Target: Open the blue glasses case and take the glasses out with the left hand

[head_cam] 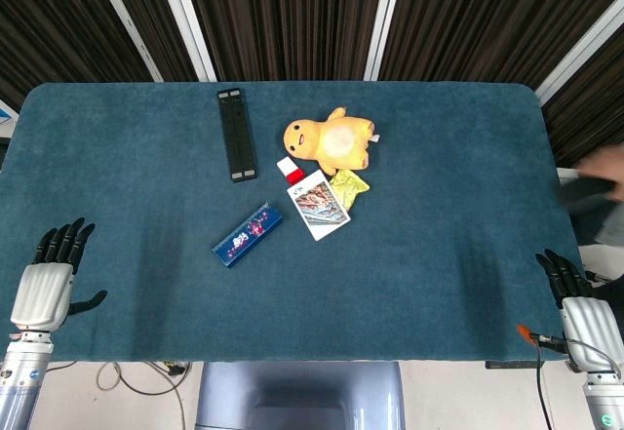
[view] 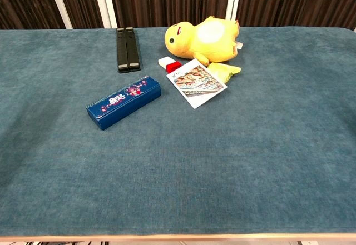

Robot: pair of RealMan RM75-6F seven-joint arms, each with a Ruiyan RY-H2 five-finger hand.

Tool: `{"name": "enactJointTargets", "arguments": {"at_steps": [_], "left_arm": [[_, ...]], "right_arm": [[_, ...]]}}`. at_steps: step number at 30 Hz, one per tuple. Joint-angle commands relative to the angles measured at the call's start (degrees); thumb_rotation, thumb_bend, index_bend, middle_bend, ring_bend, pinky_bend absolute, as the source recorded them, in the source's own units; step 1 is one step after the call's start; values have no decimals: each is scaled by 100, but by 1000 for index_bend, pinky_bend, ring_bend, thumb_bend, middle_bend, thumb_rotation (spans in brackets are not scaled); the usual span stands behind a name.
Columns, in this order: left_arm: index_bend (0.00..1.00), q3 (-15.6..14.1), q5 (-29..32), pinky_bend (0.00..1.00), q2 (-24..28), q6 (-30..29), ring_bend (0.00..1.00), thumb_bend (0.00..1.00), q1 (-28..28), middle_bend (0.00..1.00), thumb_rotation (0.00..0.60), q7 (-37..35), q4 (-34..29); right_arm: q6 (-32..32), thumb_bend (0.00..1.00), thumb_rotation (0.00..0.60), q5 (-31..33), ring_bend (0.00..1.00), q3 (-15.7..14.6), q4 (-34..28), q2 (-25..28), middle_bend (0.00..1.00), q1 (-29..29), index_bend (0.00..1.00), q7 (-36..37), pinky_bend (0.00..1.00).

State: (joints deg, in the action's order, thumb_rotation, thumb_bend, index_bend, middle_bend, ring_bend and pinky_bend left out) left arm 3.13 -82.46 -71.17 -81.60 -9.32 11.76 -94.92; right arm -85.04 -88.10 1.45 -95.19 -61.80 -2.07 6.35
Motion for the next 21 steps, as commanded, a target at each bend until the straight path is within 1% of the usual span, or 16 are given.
{"name": "enactJointTargets", "arguments": {"at_steps": [1, 21], "left_arm": [[0, 2, 6, 51, 1, 2, 0, 96, 0, 0, 600, 7, -6], [0, 14, 50, 52, -1, 6, 0, 96, 4, 0, 600, 35, -32]], "right_arm": [[0, 125, 600, 1, 0, 1, -2, 1, 0, 0, 0, 0, 199], [34, 123, 600, 32, 0, 0, -21, 18, 0, -6, 0, 1, 199]]}}
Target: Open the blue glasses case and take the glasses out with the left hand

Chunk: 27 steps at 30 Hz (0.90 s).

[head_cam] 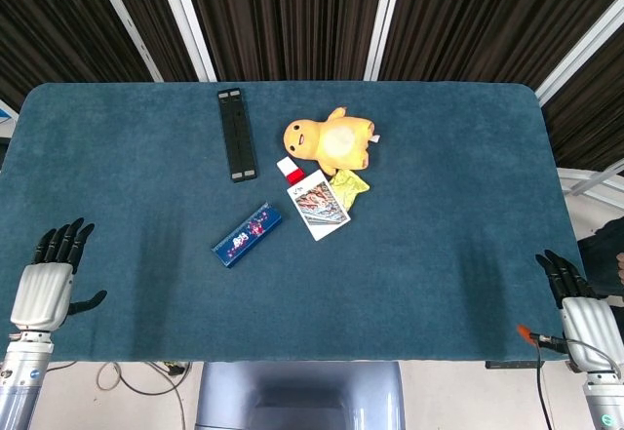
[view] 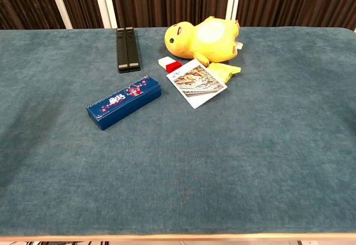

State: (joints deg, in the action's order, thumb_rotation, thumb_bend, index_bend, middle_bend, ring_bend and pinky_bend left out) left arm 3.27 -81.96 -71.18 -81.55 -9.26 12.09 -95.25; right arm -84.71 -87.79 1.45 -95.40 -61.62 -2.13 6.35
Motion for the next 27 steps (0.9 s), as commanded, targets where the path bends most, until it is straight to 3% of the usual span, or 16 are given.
{"name": "enactJointTargets", "arguments": {"at_steps": [1, 15, 27], "left_arm": [[0, -1, -2, 52, 0, 1, 0, 96, -1, 0, 600, 4, 1], [0, -14, -8, 52, -23, 22, 0, 96, -10, 0, 600, 52, -69], [0, 316, 392, 52, -546, 487, 0, 121, -505, 0, 600, 960, -512]], "right_arm": [[3, 124, 600, 1, 0, 0, -1, 1, 0, -1, 0, 1, 199], [24, 125, 600, 7, 0, -6, -27, -1, 0, -7, 0, -28, 199], [92, 124, 600, 61, 0, -2, -68, 20, 0, -24, 0, 27, 199]]}}
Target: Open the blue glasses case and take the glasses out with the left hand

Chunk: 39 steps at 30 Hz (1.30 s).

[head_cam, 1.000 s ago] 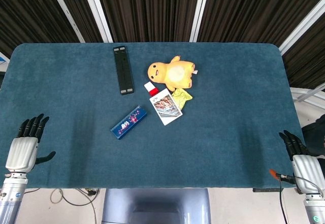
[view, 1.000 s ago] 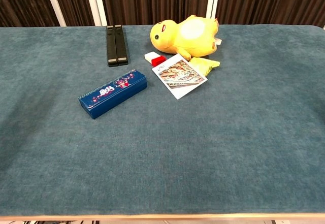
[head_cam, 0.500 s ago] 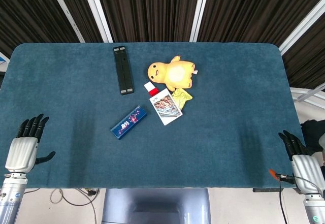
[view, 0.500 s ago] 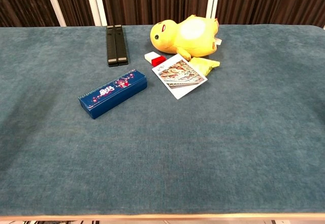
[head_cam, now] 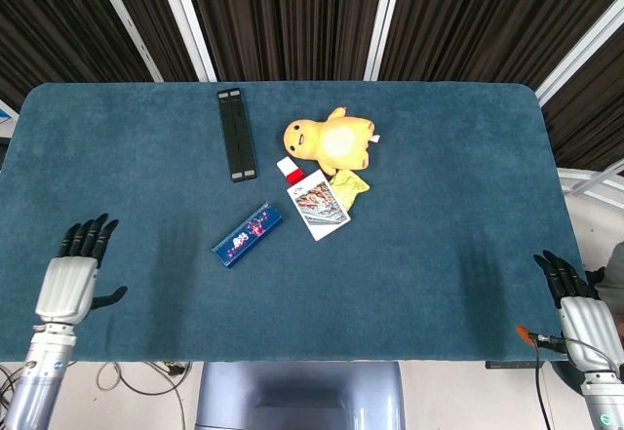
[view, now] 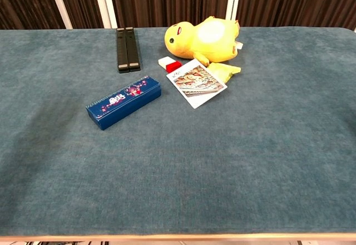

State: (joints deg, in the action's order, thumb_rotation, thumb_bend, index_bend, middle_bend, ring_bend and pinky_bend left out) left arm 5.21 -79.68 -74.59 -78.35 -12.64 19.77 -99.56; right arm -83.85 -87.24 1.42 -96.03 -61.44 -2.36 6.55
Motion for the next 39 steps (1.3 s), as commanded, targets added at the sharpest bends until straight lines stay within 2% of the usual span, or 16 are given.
{"name": "enactJointTargets", "arguments": {"at_steps": [1, 6, 14, 21, 31, 39], "left_arm": [[0, 159, 221, 52, -280, 220, 0, 132, -222, 0, 600, 262, -95], [0, 355, 561, 52, -816, 531, 0, 135, -589, 0, 600, 770, -88], [0, 719, 1056, 52, -1946, 889, 0, 163, -1318, 0, 600, 1678, 324], [0, 778, 1338, 52, -2540, 1041, 0, 165, -1677, 0, 600, 2077, 701], [0, 837, 1615, 51, -3095, 1132, 0, 166, -1992, 0, 600, 2209, 1334], [0, 924, 1747, 52, -3192, 1145, 0, 167, -2093, 0, 600, 2057, 1787]], "right_arm": [[8, 124, 600, 9, 0, 1, -8, 4, 0, -2, 0, 12, 199], [36, 125, 600, 42, 0, 6, -27, 19, 0, -7, 0, 40, 199], [111, 124, 600, 119, 0, 26, -29, 38, 0, -30, 0, 123, 199], [158, 125, 600, 175, 0, 33, -72, 66, 0, -37, 0, 160, 199], [183, 124, 600, 209, 0, 34, -110, 88, 0, -36, 0, 184, 199], [166, 124, 600, 197, 0, 21, -130, 97, 0, -19, 0, 174, 199]]}}
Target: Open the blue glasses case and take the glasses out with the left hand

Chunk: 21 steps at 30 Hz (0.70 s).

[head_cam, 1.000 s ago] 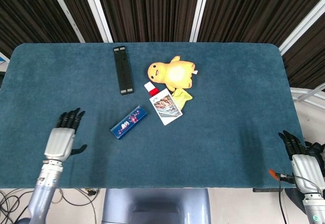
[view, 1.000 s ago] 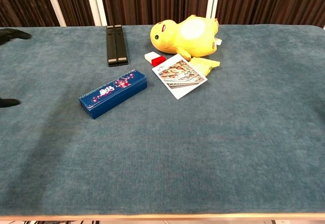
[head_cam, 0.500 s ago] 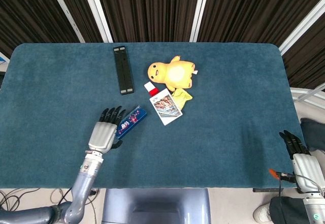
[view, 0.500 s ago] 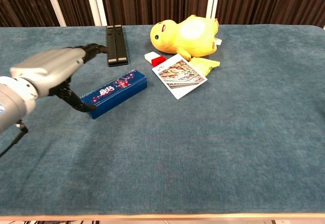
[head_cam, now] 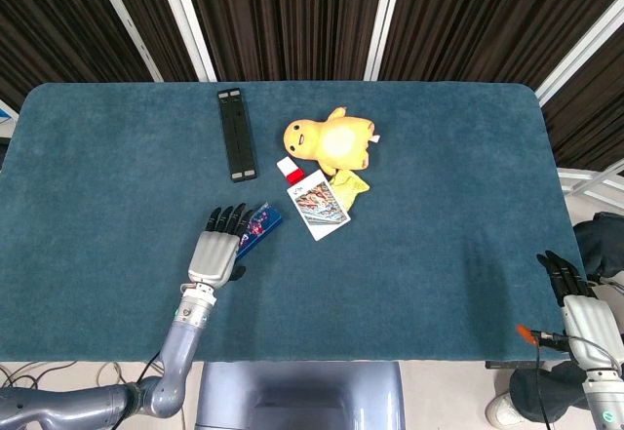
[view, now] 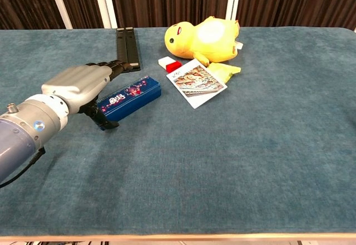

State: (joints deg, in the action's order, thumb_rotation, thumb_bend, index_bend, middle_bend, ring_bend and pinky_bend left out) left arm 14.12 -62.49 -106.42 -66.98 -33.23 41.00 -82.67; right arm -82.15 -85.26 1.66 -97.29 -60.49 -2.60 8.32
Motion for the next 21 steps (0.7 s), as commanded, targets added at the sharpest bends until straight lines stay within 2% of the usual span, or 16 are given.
{"name": "enactJointTargets", "arguments": {"at_steps": [1, 21], "left_arm": [[0, 51, 39, 52, -6, 7, 0, 168, -39, 0, 600, -101, 132], [0, 219, 314, 52, 548, 279, 0, 168, -70, 0, 600, -730, 911]], "right_arm": [[-4, 124, 600, 3, 0, -4, -8, 3, 0, 7, 0, -2, 199], [54, 124, 600, 104, 0, 21, -58, -12, 0, -3, 0, -58, 199]]}}
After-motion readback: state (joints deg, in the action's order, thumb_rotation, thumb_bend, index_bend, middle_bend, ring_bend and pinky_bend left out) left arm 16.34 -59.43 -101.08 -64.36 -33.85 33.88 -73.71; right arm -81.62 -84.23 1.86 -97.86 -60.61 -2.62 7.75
